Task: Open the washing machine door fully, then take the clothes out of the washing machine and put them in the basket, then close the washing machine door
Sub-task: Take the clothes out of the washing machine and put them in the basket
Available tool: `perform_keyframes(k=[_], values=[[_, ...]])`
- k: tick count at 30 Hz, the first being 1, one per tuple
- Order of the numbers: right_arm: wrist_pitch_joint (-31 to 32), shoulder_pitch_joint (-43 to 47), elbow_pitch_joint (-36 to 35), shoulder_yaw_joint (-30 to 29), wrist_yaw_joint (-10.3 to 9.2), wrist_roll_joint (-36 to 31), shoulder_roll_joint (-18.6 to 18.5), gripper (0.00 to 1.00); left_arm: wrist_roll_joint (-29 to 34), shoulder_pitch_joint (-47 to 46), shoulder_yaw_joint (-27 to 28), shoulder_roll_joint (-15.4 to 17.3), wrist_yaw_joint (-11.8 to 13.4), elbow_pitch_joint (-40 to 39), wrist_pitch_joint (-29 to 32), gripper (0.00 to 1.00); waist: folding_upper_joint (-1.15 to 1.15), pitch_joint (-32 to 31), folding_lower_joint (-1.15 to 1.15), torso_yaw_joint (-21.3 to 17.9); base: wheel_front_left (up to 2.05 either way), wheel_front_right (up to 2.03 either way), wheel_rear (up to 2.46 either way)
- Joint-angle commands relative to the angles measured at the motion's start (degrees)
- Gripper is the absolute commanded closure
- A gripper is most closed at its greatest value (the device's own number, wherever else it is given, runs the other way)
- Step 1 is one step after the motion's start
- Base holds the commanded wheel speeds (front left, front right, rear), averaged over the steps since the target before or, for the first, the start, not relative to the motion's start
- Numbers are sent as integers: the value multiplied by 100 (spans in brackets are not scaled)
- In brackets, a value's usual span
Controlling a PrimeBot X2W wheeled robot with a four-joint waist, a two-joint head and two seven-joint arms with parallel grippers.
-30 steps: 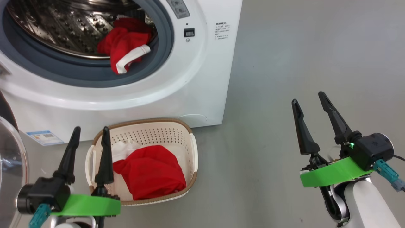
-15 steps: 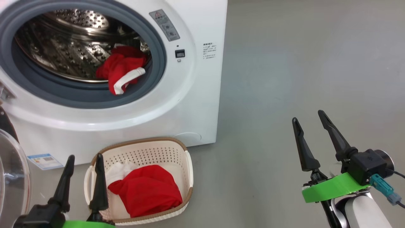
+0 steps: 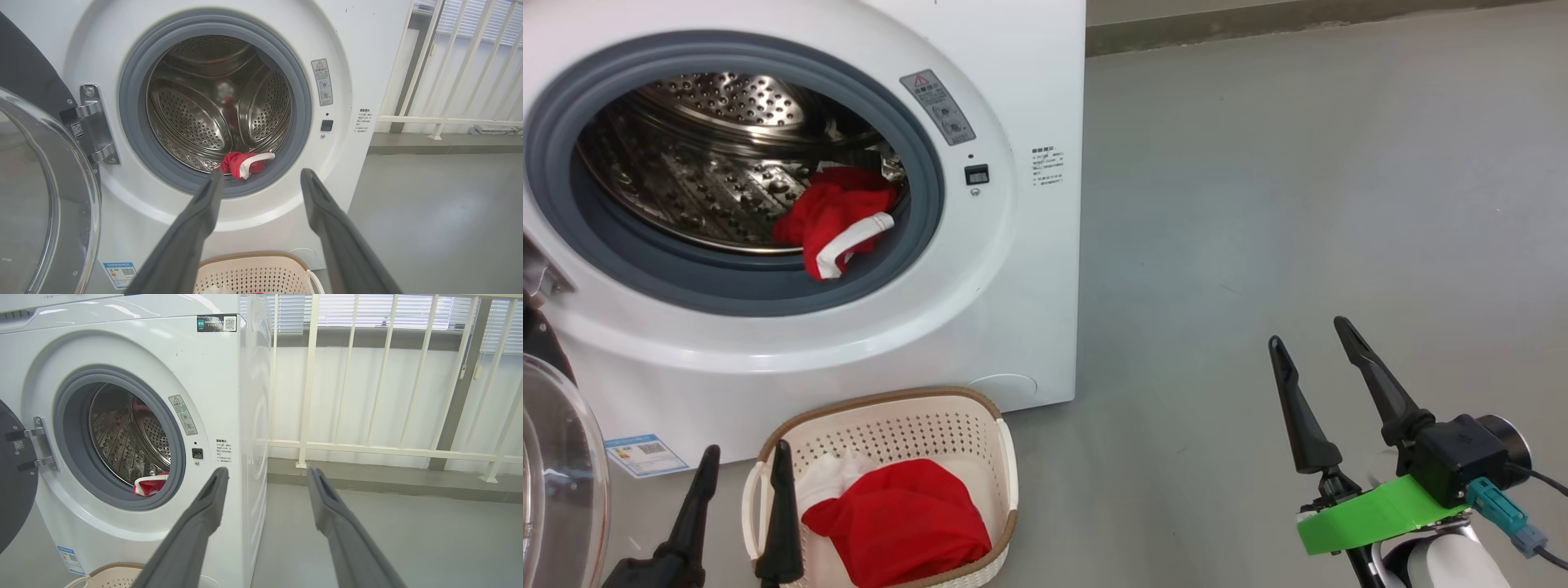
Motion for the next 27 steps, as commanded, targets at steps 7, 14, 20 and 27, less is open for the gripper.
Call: perform_keyframes(k=[7, 14, 20, 27], values=[[-36, -46, -149, 213, 35, 39, -1, 0, -61, -43, 118, 112, 31, -137, 32, 0, 0, -15, 0, 51, 0, 0, 0], [-36, -42, -134, 228, 35, 49, -1, 0, -108, -39, 113, 125, 56, -93, 22, 0, 0, -34, 0, 71, 0, 0, 0], [-36, -44, -145, 214, 35, 33, -1, 0, -153, -67, 85, 124, 63, -84, 5, 0, 0, 14, 0, 105, 0, 0, 0], [-36, -119, -215, 192, 35, 22, -1, 0, -204, -217, 5, 114, 50, -217, -22, 0, 0, 362, 0, 245, 0, 0, 0]])
